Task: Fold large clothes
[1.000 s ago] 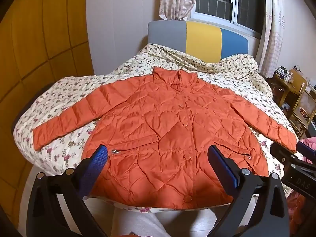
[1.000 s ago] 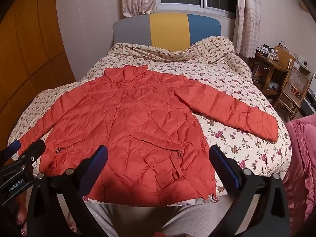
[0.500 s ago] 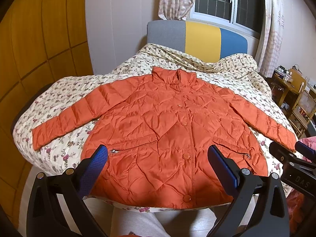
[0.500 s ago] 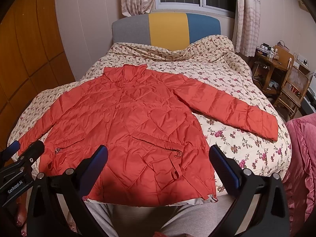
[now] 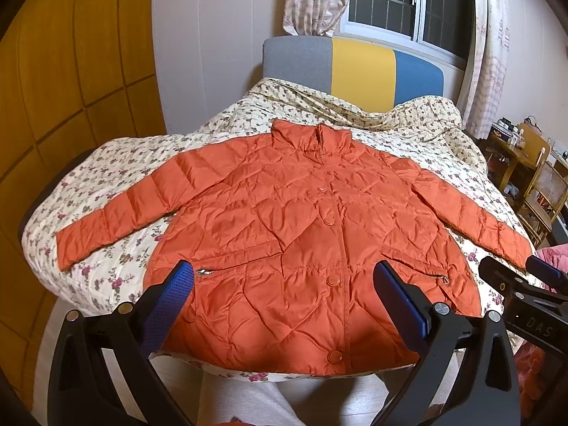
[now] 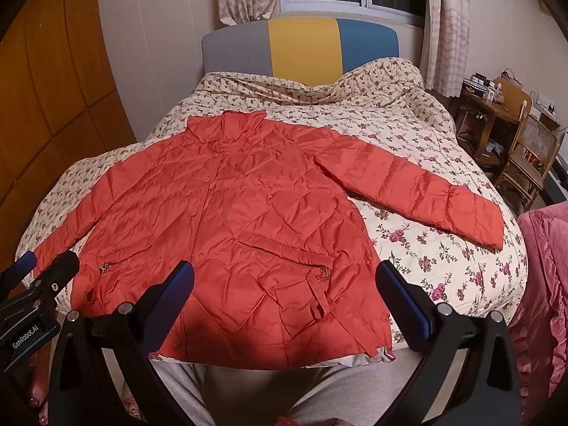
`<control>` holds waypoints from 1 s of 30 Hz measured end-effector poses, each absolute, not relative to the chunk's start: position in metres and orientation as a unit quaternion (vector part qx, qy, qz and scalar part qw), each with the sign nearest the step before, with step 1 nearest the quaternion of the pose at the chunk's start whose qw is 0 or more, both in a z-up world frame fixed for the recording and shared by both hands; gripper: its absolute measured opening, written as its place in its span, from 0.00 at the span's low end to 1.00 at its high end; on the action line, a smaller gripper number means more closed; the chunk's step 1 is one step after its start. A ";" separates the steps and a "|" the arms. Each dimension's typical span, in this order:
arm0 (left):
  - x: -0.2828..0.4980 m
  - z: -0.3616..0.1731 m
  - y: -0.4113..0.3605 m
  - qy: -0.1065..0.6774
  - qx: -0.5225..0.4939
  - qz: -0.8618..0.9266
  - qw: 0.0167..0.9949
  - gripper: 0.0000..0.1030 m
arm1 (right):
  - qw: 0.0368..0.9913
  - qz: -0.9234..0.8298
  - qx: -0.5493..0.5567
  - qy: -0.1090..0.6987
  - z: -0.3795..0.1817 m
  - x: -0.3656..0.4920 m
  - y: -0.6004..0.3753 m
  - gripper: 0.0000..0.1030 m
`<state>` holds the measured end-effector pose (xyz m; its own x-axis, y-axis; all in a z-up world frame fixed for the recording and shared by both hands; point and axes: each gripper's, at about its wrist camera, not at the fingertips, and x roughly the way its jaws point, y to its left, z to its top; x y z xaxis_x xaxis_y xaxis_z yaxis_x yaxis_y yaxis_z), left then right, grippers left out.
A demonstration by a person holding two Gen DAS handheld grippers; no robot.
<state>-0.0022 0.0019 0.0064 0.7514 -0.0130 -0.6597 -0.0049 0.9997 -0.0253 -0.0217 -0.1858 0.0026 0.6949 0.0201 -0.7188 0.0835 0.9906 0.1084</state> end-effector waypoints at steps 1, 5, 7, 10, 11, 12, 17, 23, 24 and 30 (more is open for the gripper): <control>-0.002 0.007 0.002 0.353 -0.012 -0.002 0.936 0.97 | 0.918 -0.018 0.067 0.390 0.002 -0.021 -0.186 0.98; -0.002 0.006 0.001 0.354 -0.013 -0.002 0.935 0.97 | 0.918 -0.017 0.066 0.391 0.001 -0.021 -0.186 0.98; -0.002 0.006 0.001 0.353 -0.012 -0.002 0.936 0.97 | 0.918 -0.016 0.065 0.392 0.001 -0.021 -0.186 0.98; -0.002 0.006 0.001 0.353 -0.013 -0.003 0.936 0.97 | 0.917 -0.015 0.066 0.392 -0.001 -0.021 -0.187 0.98; -0.002 0.006 0.001 0.353 -0.012 -0.004 0.936 0.97 | 0.917 -0.015 0.065 0.393 -0.001 -0.021 -0.187 0.98; -0.002 0.005 0.000 0.353 -0.011 -0.004 0.936 0.97 | 0.917 -0.015 0.065 0.393 -0.002 -0.021 -0.187 0.98; -0.001 0.004 -0.001 0.353 -0.011 -0.005 0.935 0.97 | 0.917 -0.014 0.065 0.394 -0.001 -0.021 -0.186 0.98; -0.002 0.003 -0.003 0.353 -0.008 -0.008 0.935 0.97 | 0.916 -0.015 0.064 0.395 -0.002 -0.020 -0.186 0.98; -0.002 0.003 -0.003 0.353 -0.010 -0.008 0.935 0.97 | 0.916 -0.016 0.065 0.394 -0.002 -0.021 -0.186 0.98; -0.001 0.000 -0.004 0.356 -0.008 -0.007 0.934 0.97 | 0.914 -0.021 0.067 0.400 -0.006 -0.017 -0.190 0.98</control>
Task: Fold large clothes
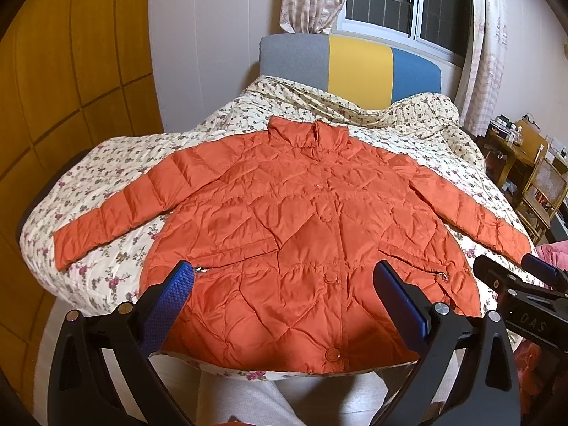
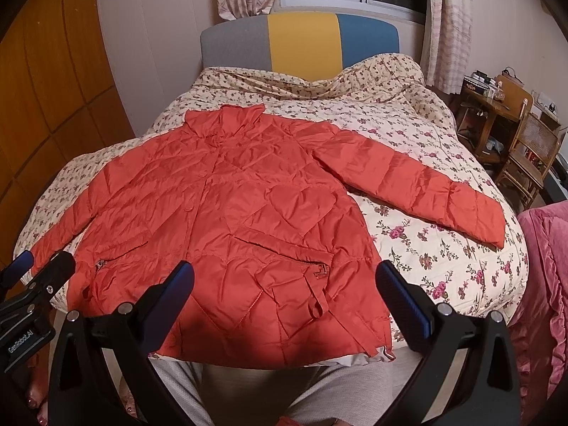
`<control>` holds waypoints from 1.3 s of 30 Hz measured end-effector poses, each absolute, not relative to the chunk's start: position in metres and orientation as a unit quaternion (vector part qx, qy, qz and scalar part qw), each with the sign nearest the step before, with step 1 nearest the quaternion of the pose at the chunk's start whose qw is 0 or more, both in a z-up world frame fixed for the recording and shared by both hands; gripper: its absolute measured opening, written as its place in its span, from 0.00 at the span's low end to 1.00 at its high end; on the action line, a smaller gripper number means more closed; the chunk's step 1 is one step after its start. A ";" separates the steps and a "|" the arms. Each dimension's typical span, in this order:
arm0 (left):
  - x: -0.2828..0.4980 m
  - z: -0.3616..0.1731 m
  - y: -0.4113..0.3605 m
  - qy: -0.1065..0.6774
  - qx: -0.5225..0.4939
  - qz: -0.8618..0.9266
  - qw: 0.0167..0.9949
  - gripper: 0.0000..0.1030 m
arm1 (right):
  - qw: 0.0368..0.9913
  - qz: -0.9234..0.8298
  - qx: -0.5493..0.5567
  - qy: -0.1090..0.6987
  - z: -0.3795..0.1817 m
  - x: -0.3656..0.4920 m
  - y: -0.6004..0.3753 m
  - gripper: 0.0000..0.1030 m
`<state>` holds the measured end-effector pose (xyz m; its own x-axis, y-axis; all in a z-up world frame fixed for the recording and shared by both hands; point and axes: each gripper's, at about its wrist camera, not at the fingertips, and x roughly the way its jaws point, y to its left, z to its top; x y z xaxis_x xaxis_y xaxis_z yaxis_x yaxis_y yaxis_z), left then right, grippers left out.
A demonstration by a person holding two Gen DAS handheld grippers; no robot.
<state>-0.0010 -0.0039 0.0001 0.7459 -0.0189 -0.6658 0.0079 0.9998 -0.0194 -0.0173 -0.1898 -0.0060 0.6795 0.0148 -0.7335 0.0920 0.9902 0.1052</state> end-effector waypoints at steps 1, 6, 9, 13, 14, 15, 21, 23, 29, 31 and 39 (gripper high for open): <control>-0.001 -0.001 -0.004 0.357 -0.007 -0.007 0.934 0.97 | 0.914 -0.021 0.067 0.400 -0.007 -0.017 -0.191 0.98; 0.001 -0.006 -0.003 0.362 -0.006 -0.006 0.932 0.97 | 0.912 -0.023 0.066 0.404 -0.012 -0.012 -0.193 0.98; 0.005 -0.010 -0.001 0.368 -0.006 -0.002 0.930 0.97 | 0.912 -0.020 0.070 0.403 -0.015 -0.010 -0.194 0.98; 0.011 -0.021 0.007 0.370 -0.014 -0.006 0.929 0.97 | 0.914 0.004 0.094 0.394 -0.029 0.002 -0.210 0.98; 0.013 -0.024 0.011 0.373 -0.019 -0.007 0.928 0.97 | 0.915 0.015 0.104 0.388 -0.033 0.006 -0.215 0.98; 0.016 -0.029 0.015 0.376 -0.025 -0.007 0.926 0.97 | 0.916 0.031 0.117 0.382 -0.039 0.011 -0.222 0.98; 0.043 -0.065 0.042 0.418 -0.032 0.025 0.908 0.97 | 0.890 -0.027 0.168 0.424 -0.081 0.042 -0.274 0.98; 0.053 -0.075 0.051 0.423 -0.034 0.036 0.905 0.97 | 0.885 -0.056 0.205 0.414 -0.094 0.048 -0.301 0.98; 0.100 -0.099 0.084 0.428 -0.048 0.066 0.900 0.97 | 0.846 -0.113 0.345 0.391 -0.131 0.070 -0.381 0.98; 0.115 -0.101 0.091 0.428 -0.047 0.076 0.900 0.97 | 0.832 -0.132 0.381 0.381 -0.140 0.074 -0.403 0.87; 0.175 -0.114 0.113 0.414 -0.043 0.109 0.903 0.97 | 0.789 -0.195 0.492 0.312 -0.162 0.077 -0.467 0.61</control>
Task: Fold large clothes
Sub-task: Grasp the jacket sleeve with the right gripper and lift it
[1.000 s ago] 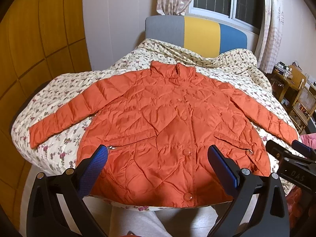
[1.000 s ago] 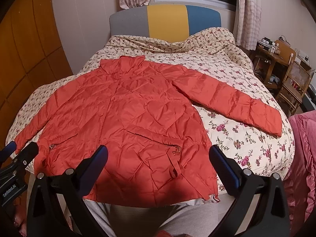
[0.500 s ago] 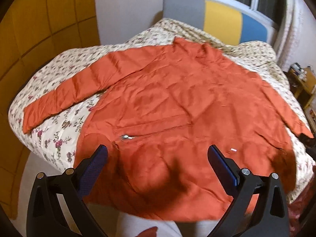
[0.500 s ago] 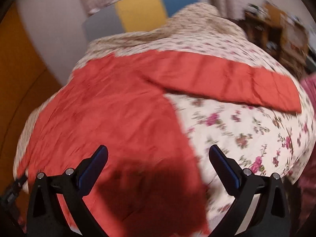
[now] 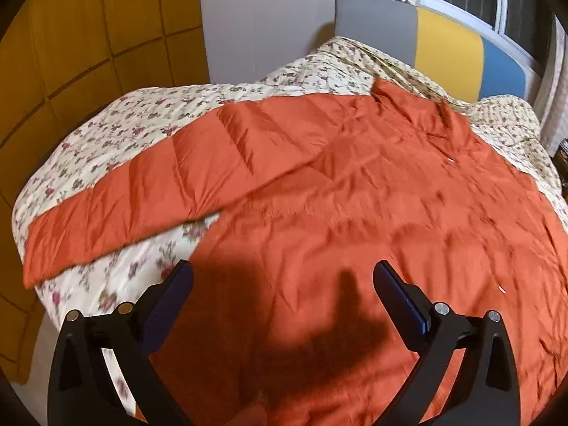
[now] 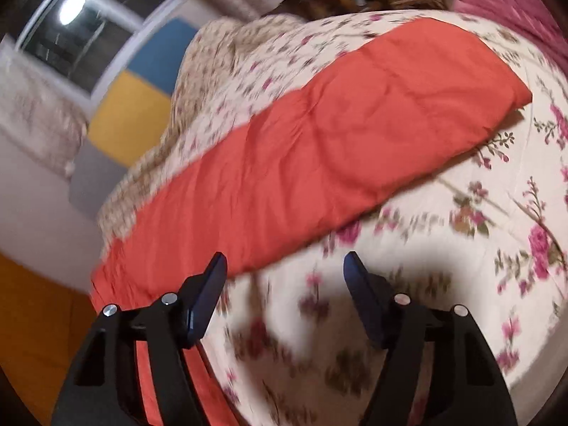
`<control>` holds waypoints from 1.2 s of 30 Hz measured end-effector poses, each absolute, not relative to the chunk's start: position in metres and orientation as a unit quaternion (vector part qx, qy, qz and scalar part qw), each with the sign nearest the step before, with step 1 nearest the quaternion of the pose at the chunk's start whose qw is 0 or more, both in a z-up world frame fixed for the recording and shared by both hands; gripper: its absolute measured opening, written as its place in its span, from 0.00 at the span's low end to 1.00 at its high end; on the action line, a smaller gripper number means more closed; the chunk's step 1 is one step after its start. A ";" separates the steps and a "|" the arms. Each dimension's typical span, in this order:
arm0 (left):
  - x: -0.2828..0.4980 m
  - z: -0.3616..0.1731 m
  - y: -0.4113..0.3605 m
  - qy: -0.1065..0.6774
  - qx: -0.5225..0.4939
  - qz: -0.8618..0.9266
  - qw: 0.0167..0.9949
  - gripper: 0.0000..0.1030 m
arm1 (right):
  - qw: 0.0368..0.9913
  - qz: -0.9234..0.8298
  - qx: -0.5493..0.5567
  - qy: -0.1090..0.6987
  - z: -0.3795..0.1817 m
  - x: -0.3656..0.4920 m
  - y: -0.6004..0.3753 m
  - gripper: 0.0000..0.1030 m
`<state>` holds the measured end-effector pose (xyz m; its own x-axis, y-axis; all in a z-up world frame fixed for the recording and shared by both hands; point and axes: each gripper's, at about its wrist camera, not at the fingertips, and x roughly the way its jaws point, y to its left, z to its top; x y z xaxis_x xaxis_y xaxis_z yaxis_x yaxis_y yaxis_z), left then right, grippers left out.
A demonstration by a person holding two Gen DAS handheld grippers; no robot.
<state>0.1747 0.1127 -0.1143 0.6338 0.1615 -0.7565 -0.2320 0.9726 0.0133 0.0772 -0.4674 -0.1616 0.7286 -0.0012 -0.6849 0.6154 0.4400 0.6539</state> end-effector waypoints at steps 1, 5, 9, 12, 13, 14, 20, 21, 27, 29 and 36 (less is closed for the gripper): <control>0.181 -0.118 0.116 0.415 -0.042 0.115 0.902 0.97 | 0.784 -0.206 0.502 0.300 -0.162 0.077 -0.474 0.59; 0.197 -0.134 0.125 0.418 -0.039 0.133 0.898 0.97 | 0.768 -0.231 0.537 0.262 -0.163 0.073 -0.494 0.58; 0.197 -0.153 0.134 0.418 -0.057 0.130 0.897 0.97 | 0.757 -0.257 0.552 0.236 -0.166 0.068 -0.508 0.58; 0.193 -0.159 0.138 0.409 -0.071 0.122 0.902 0.97 | 0.748 -0.281 0.561 0.218 -0.168 0.066 -0.519 0.48; 0.193 -0.160 0.138 0.409 -0.073 0.121 0.901 0.97 | 0.740 -0.295 0.565 0.214 -0.170 0.064 -0.522 0.35; 0.193 -0.161 0.138 0.411 -0.074 0.121 0.901 0.97 | 0.733 -0.308 0.568 0.212 -0.172 0.062 -0.524 0.28; 0.197 -0.167 0.137 0.421 -0.075 0.117 0.897 0.97 | 0.775 -0.322 0.494 0.227 -0.151 0.082 -0.518 0.10; 0.198 -0.167 0.136 0.422 -0.071 0.119 0.896 0.97 | 0.793 -0.321 0.466 0.224 -0.140 0.088 -0.510 0.10; 0.198 -0.168 0.138 0.420 -0.080 0.113 0.897 0.97 | 0.894 -0.271 0.285 0.215 -0.084 0.133 -0.435 0.09; 0.196 -0.168 0.139 0.414 -0.084 0.113 0.899 0.97 | 0.918 -0.245 0.226 0.215 -0.073 0.151 -0.404 0.09; 0.194 -0.168 0.138 0.407 -0.081 0.118 0.902 0.97 | 0.967 -0.146 0.053 0.203 -0.066 0.197 -0.280 0.09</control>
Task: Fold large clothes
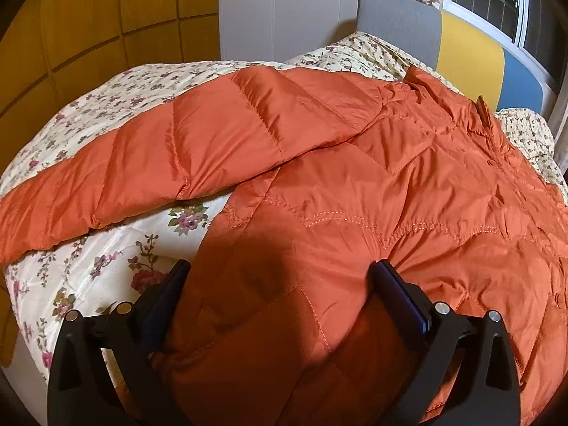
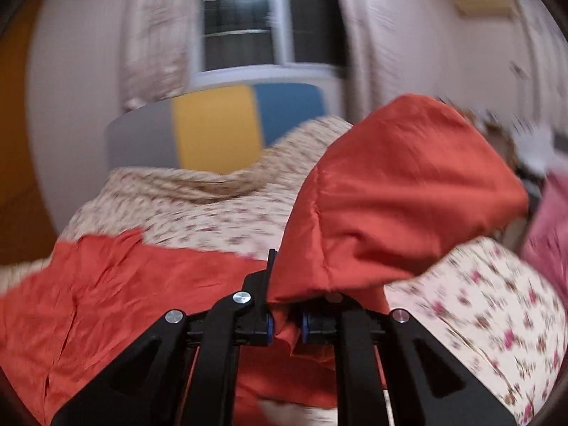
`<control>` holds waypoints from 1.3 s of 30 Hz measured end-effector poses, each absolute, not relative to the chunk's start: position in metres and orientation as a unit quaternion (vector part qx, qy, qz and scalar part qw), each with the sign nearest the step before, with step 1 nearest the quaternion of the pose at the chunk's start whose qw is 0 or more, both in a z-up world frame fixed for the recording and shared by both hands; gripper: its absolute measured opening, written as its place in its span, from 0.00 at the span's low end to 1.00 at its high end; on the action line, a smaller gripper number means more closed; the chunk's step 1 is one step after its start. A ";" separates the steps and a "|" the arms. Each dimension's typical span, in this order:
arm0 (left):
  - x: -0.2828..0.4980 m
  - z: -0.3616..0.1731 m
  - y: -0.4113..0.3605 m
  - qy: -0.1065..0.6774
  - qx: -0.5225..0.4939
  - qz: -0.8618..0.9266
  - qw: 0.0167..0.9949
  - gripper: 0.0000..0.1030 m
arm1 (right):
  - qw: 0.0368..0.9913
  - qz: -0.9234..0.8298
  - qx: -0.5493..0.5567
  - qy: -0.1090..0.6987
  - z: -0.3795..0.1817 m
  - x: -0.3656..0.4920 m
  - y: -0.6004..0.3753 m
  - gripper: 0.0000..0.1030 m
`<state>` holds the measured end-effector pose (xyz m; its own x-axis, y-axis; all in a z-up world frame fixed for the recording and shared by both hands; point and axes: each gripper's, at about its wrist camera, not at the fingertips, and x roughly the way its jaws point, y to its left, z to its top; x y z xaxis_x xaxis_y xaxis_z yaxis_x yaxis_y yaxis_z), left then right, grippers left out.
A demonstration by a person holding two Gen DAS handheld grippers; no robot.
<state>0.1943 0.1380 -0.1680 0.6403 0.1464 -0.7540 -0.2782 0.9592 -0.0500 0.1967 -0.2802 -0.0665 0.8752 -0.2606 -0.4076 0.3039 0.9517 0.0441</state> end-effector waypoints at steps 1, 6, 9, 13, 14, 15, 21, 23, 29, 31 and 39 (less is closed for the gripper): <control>0.194 -0.168 0.138 0.407 -0.081 0.118 0.902 0.97 | 0.969 -0.134 0.038 0.202 -0.067 0.202 -0.267 0.09; 0.194 -0.169 0.139 0.405 -0.082 0.118 0.903 0.97 | 0.976 -0.072 -0.040 0.201 -0.081 0.231 -0.203 0.09; 0.194 -0.169 0.138 0.404 -0.083 0.118 0.903 0.97 | 0.976 -0.033 -0.092 0.194 -0.088 0.235 -0.162 0.09; 0.193 -0.169 0.138 0.402 -0.083 0.118 0.904 0.97 | 0.965 0.012 -0.175 0.195 -0.104 0.243 -0.110 0.09; 0.193 -0.169 0.138 0.402 -0.083 0.118 0.904 0.97 | 0.962 0.023 -0.191 0.195 -0.109 0.245 -0.101 0.09; 0.193 -0.169 0.138 0.401 -0.083 0.118 0.904 0.97 | 0.959 0.033 -0.204 0.193 -0.112 0.245 -0.095 0.09; 0.193 -0.170 0.137 0.400 -0.082 0.120 0.905 0.97 | 0.932 0.134 -0.263 0.210 -0.143 0.249 -0.052 0.09; 0.193 -0.170 0.137 0.400 -0.082 0.120 0.905 0.97 | 0.914 0.177 -0.283 0.231 -0.158 0.253 -0.042 0.09; 0.194 -0.169 0.136 0.407 -0.076 0.122 0.902 0.97 | 0.887 0.194 -0.330 0.257 -0.173 0.260 -0.024 0.33; 0.196 -0.165 0.134 0.418 -0.068 0.126 0.897 0.97 | 0.897 0.199 -0.302 0.254 -0.159 0.253 -0.037 0.70; 0.192 -0.086 0.109 0.337 -0.129 0.091 0.928 0.97 | 0.941 0.203 -0.106 0.251 -0.099 0.213 -0.140 0.69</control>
